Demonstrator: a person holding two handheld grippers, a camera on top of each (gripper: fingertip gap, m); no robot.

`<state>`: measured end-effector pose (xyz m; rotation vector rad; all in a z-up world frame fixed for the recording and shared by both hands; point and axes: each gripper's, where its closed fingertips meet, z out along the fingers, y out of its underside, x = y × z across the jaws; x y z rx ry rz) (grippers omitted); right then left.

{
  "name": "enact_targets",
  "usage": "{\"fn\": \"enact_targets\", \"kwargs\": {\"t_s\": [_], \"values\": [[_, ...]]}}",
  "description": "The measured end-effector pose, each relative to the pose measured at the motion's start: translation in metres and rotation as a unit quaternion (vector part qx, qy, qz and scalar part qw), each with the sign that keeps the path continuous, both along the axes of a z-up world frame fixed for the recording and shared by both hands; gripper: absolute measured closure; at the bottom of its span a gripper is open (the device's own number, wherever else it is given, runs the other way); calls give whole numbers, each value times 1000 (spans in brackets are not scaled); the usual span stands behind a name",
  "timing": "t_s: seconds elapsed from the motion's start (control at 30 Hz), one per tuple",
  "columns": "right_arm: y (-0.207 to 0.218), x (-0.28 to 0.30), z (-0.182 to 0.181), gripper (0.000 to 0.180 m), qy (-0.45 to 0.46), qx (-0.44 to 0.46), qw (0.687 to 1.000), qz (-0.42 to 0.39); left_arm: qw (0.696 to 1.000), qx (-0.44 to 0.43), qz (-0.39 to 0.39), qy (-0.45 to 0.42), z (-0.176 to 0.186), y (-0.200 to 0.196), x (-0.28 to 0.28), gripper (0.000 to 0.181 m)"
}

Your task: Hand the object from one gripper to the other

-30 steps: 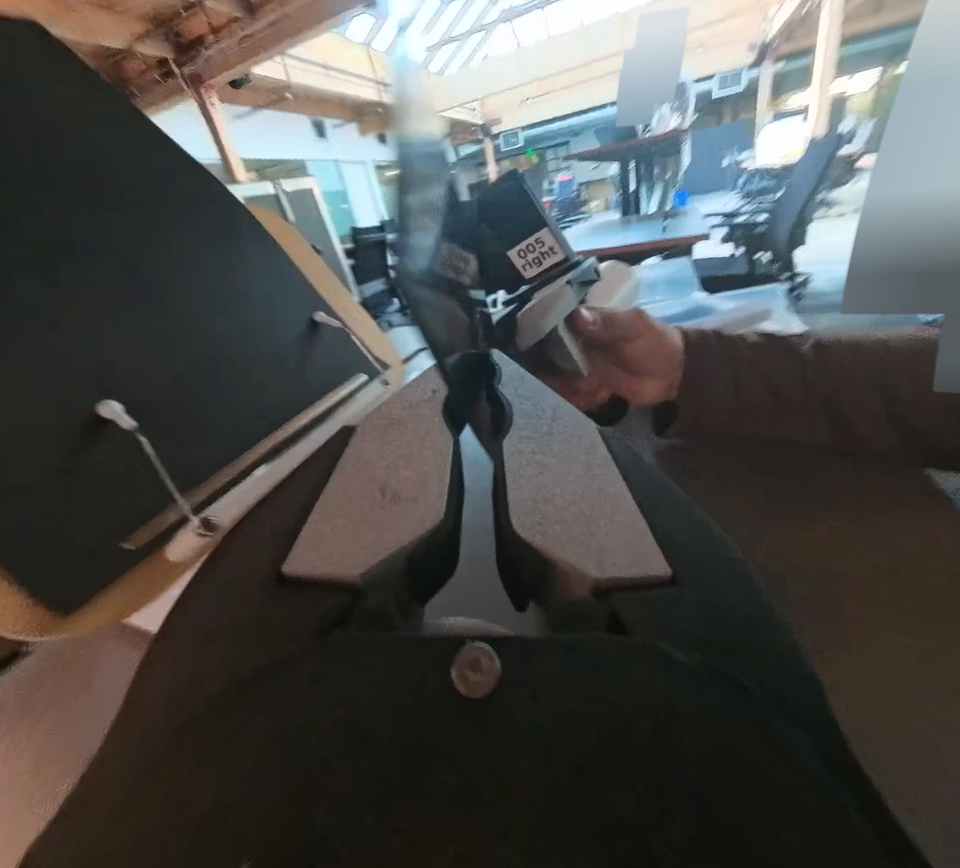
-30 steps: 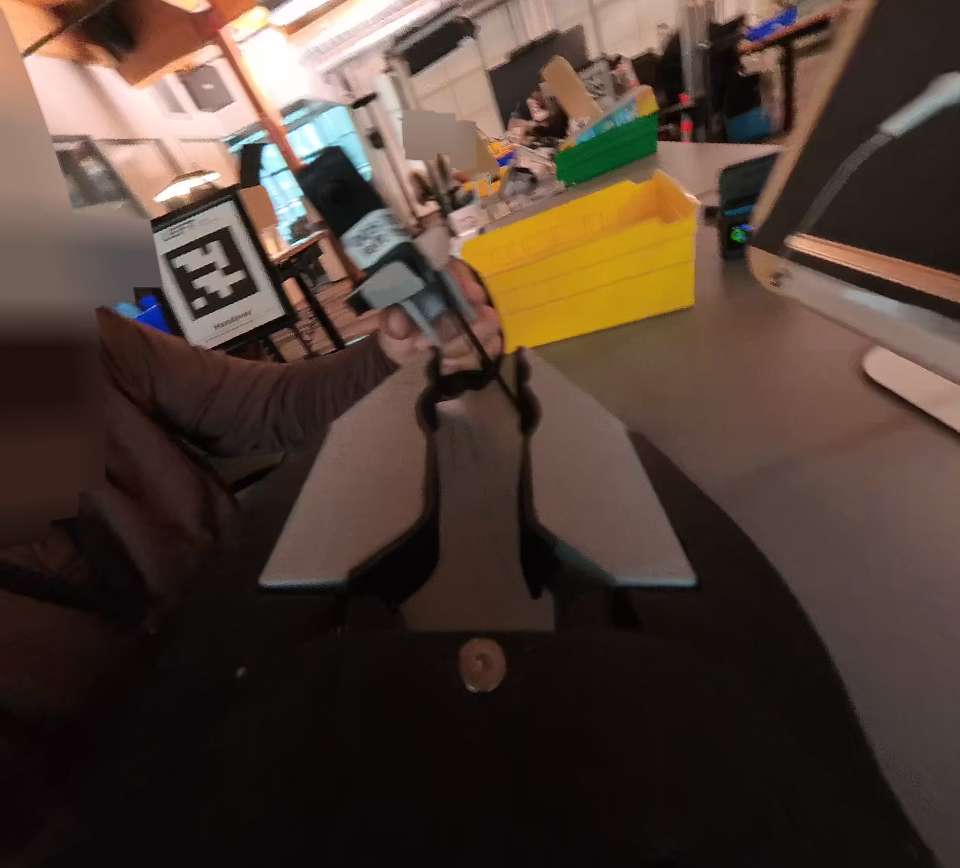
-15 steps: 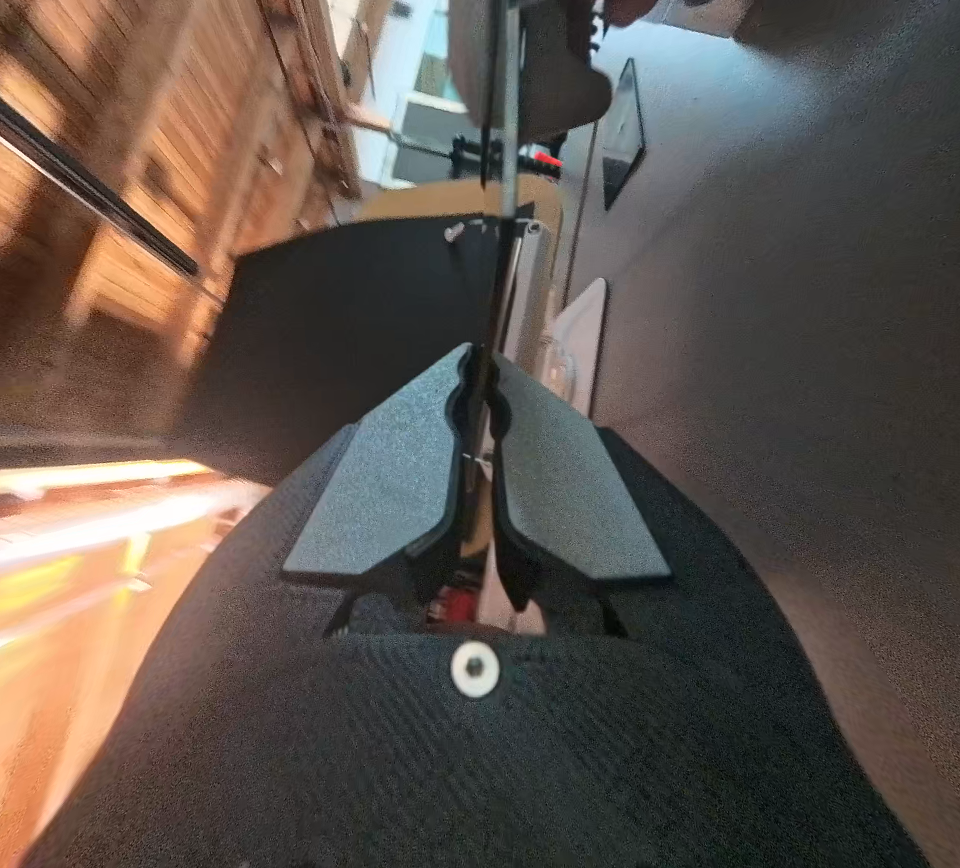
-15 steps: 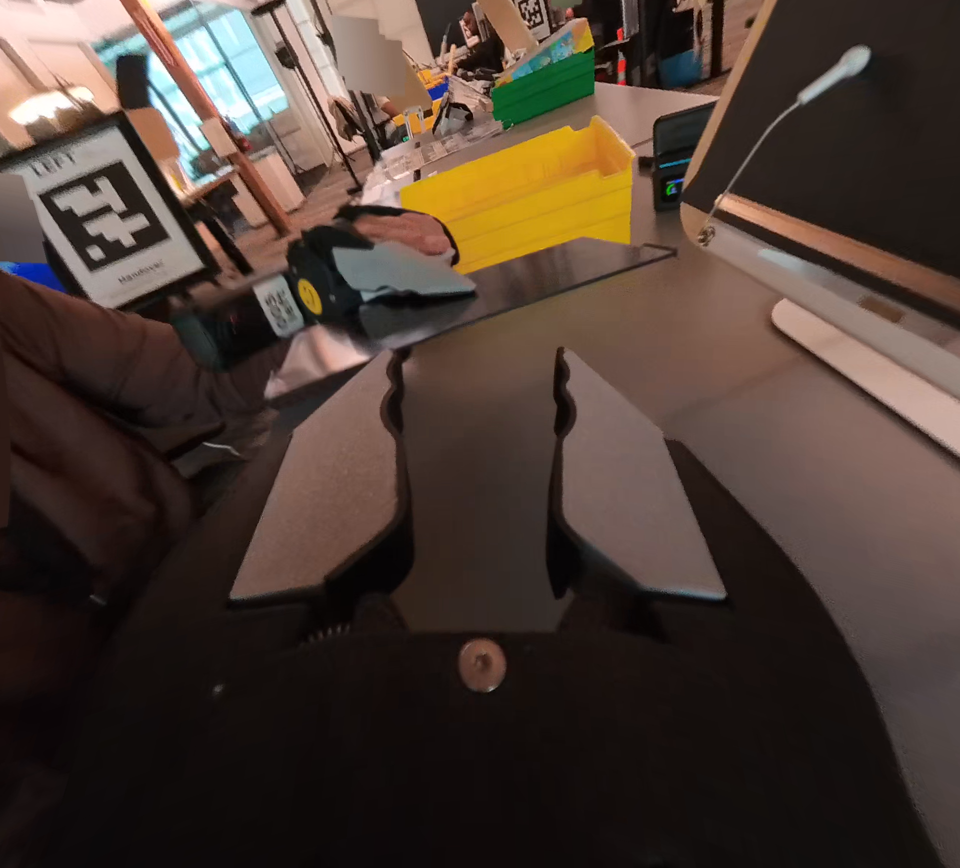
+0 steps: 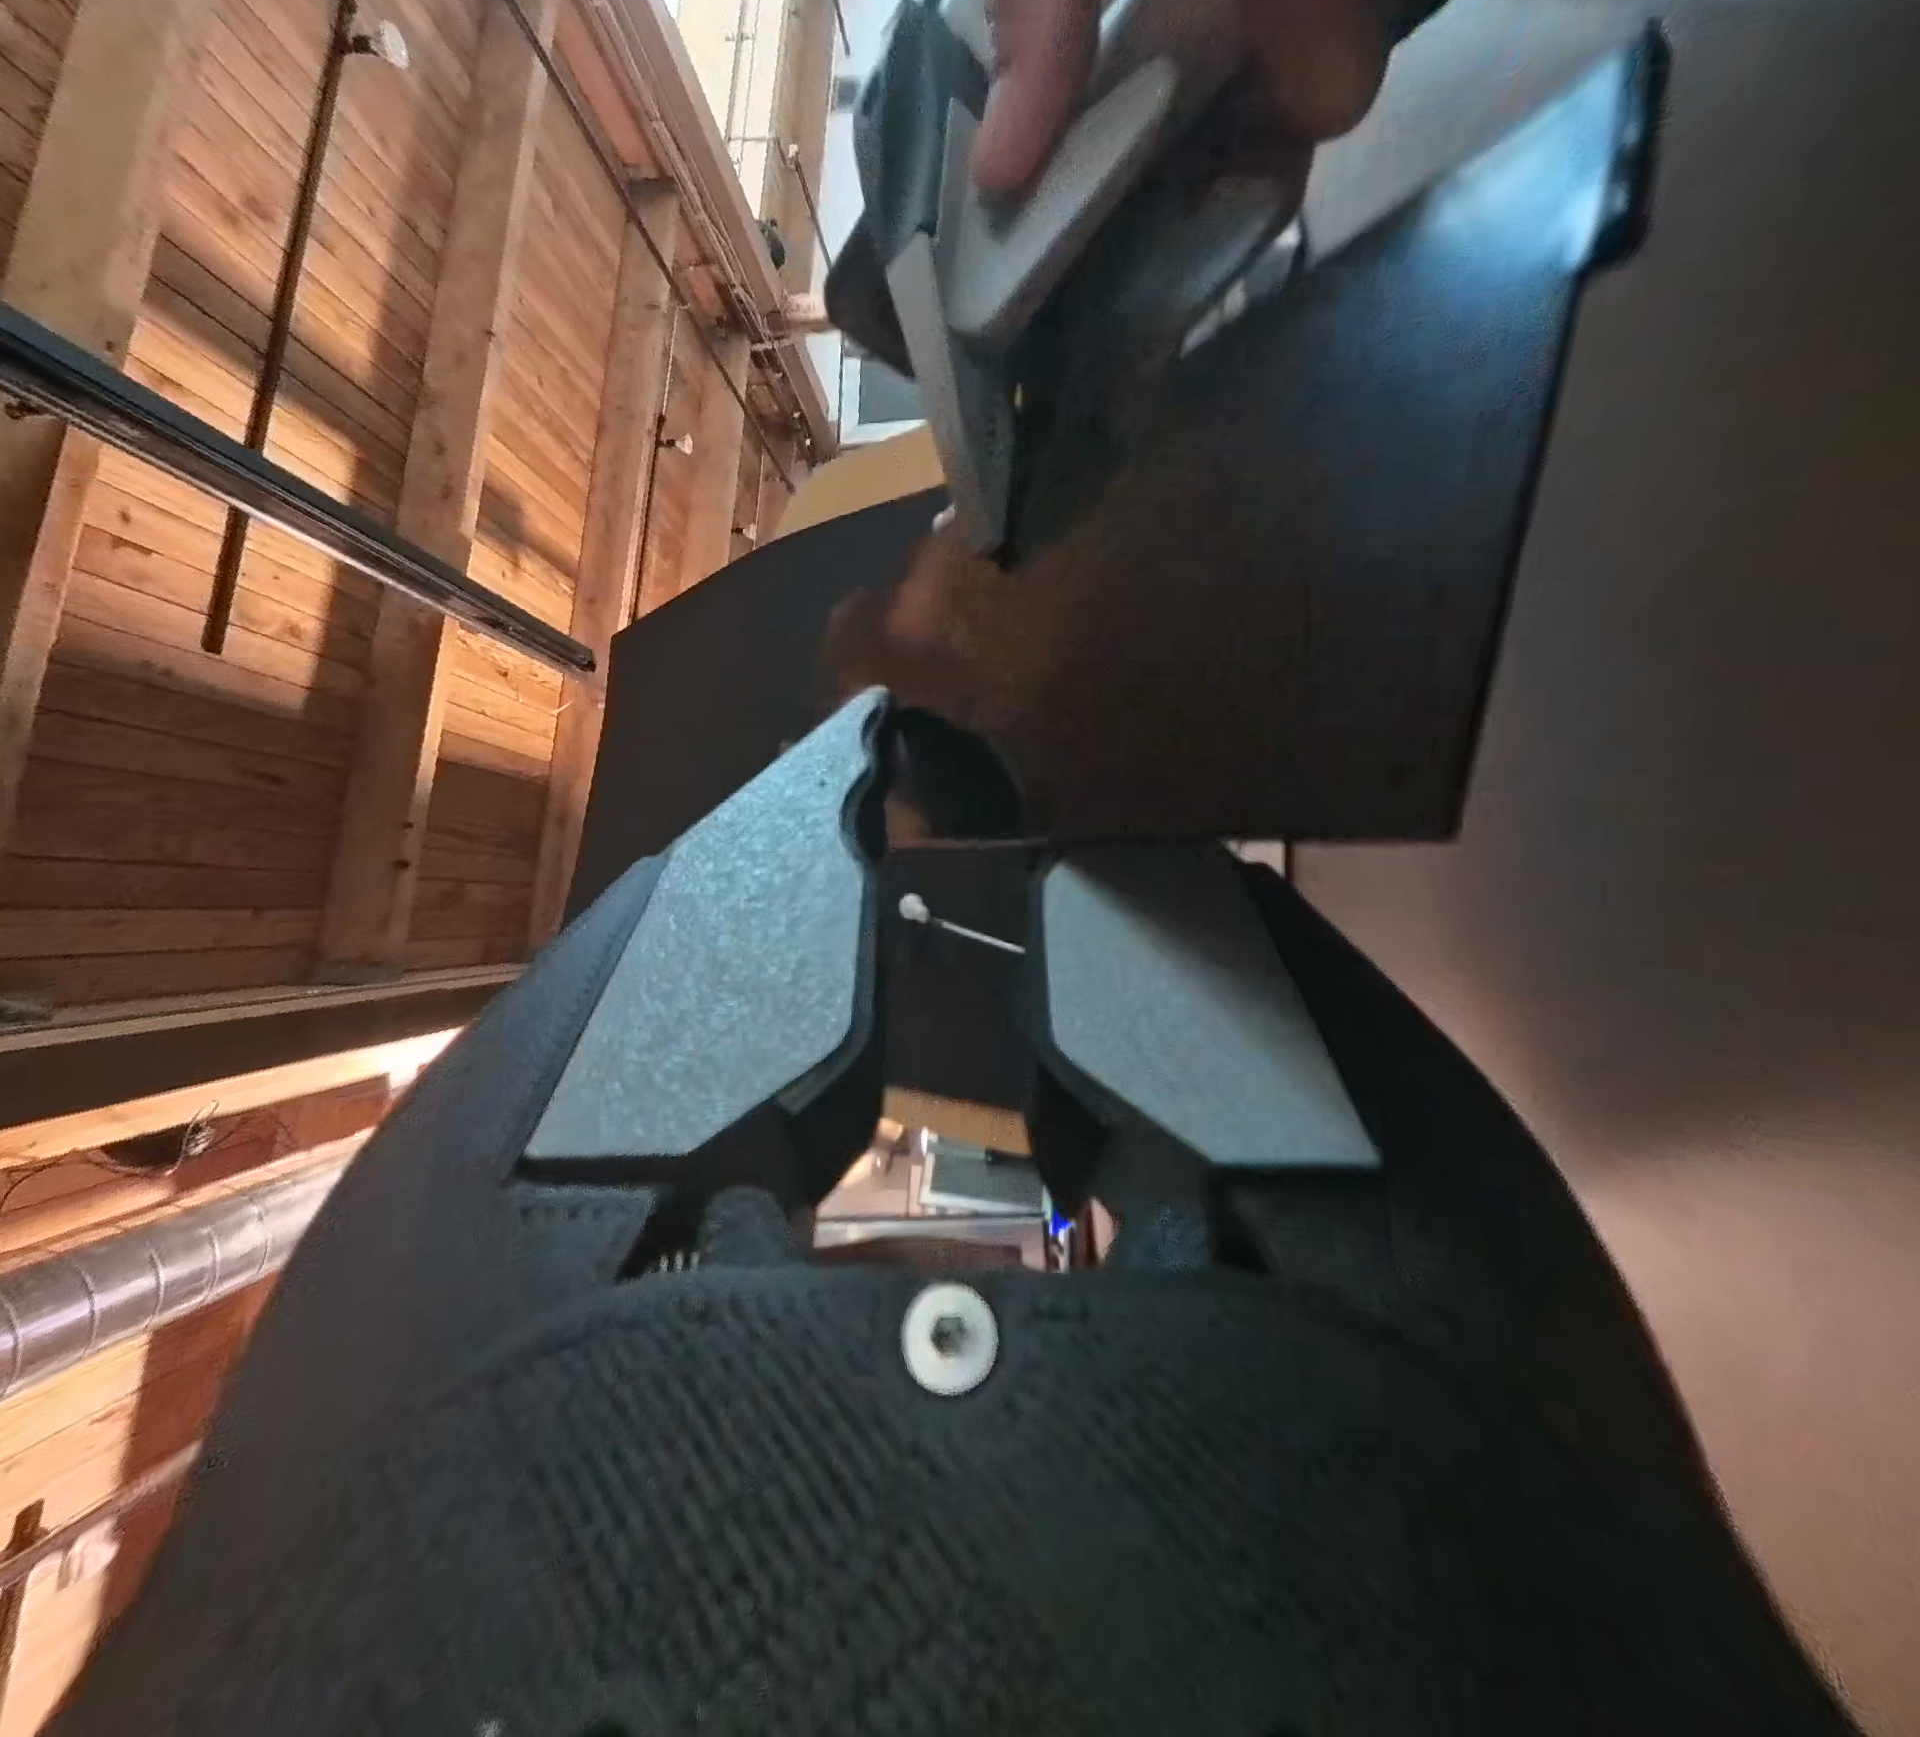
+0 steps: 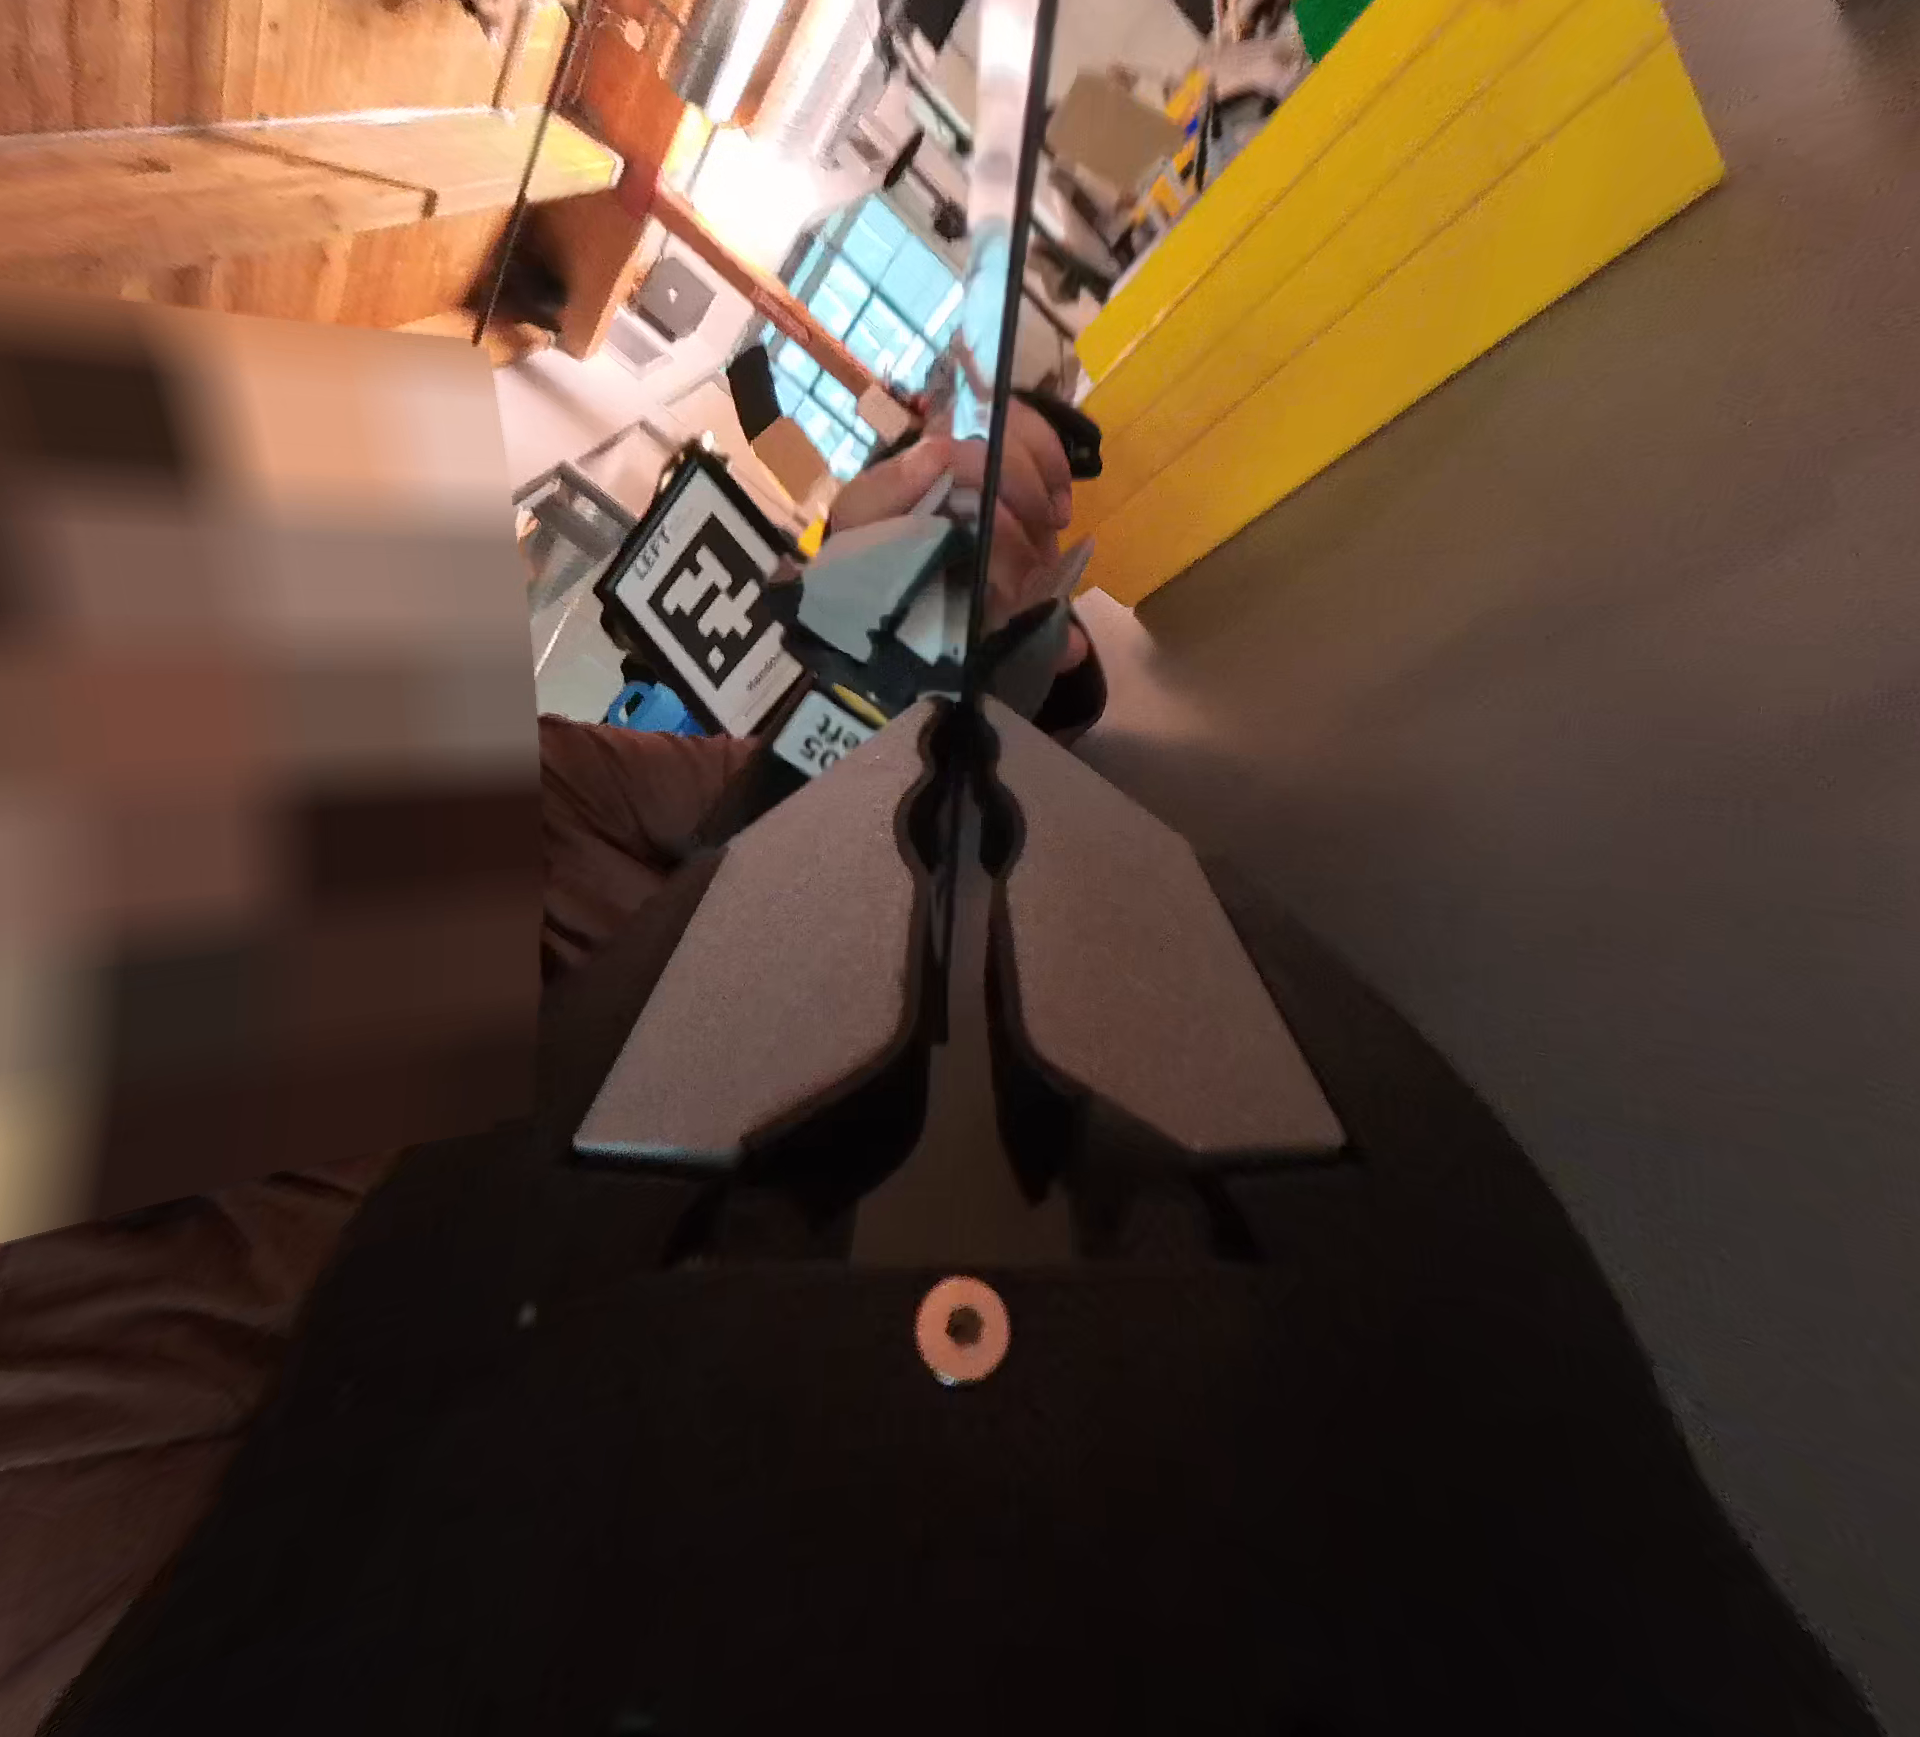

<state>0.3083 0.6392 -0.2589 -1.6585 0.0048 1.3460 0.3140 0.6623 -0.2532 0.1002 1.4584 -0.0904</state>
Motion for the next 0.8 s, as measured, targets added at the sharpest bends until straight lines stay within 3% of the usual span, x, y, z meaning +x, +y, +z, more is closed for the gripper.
{"fn": "enact_targets", "kwargs": {"t_s": [0.03,0.13,0.23,0.4,0.47,0.53,0.67,0.8], "values": [[1,8,3,180,-7,9,1000,-24,1000,-13,14,-3,2,6,2,167],[0,33,5,180,-92,28,990,-105,994,-97,54,0,9,32,6,159],[-5,47,20,180,-176,77,968,-162,966,-253,33,48,11,39,6,159],[-14,42,36,180,-282,146,931,-183,855,-489,-82,151,16,23,1,152],[-16,33,40,180,-293,167,926,-168,794,-559,-140,196,21,12,-5,152],[-16,20,39,180,-301,178,926,-141,751,-597,-180,217,26,4,-10,150],[-11,-2,24,180,-359,176,911,-102,742,-595,-204,232,24,-7,-12,151],[-5,-3,17,174,-372,161,908,-110,755,-549,-228,278,13,-26,-19,181]]}}
